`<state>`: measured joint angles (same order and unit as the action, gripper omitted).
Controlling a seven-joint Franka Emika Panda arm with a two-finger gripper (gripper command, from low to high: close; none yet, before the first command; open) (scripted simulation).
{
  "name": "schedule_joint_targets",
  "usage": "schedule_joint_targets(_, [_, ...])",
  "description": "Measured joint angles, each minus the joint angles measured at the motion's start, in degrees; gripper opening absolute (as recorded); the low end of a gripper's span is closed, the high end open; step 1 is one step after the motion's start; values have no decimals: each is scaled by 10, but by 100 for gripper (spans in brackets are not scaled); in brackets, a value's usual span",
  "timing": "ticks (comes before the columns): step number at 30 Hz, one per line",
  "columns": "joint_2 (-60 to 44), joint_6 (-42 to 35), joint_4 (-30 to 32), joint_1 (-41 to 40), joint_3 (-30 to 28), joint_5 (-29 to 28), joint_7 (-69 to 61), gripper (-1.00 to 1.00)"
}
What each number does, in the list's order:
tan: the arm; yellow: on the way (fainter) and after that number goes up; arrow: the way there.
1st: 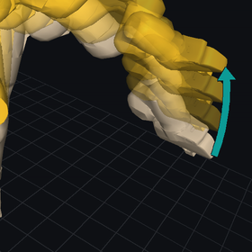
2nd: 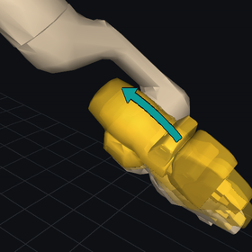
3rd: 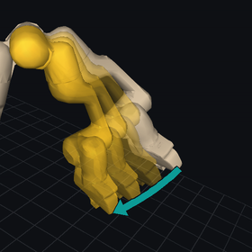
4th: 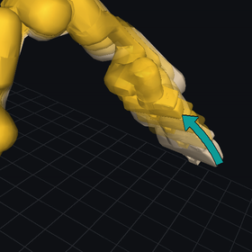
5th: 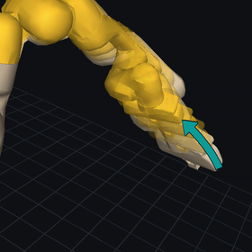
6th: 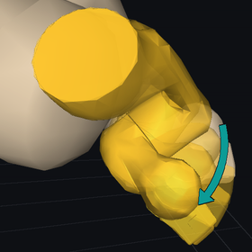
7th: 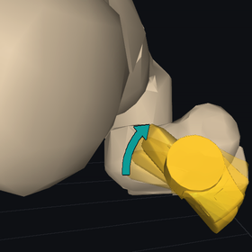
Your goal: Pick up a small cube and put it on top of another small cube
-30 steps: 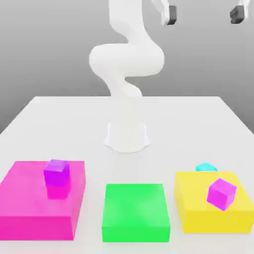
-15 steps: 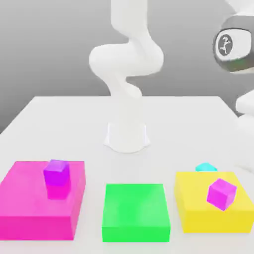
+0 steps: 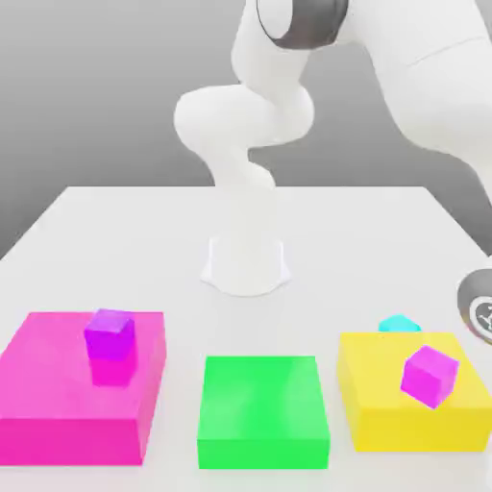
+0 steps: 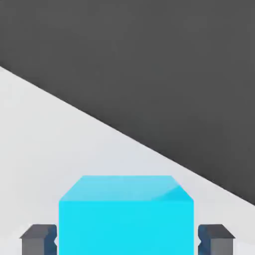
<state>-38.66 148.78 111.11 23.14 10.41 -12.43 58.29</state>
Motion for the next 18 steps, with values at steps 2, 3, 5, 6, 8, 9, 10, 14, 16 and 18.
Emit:
schedule_joint_targets(2, [-7, 5, -2, 2, -2, -1, 1, -100])
schedule_joint_targets(3, [-1, 0, 0, 1, -1, 1, 0, -100])
schedule_joint_targets(5, [30, -23, 8, -4, 7, 9, -6, -100])
schedule_joint_targets(6, [49, -37, 12, -8, 11, 15, -10, -100])
schedule_joint_targets(8, [90, -53, 36, -32, 9, 24, -30, -100])
schedule_joint_targets(9, [111, -58, 51, -49, 4, 30, -45, -100])
schedule_joint_targets(10, [132, -61, 68, -67, -2, 35, -61, -100])
schedule_joint_targets(14, [213, -72, 134, -131, -33, 57, -125, -100])
schedule_joint_targets(16, [253, -77, 168, -162, -52, 66, -158, -100])
schedule_joint_targets(18, [295, -83, 203, -189, -74, 75, -190, -100])
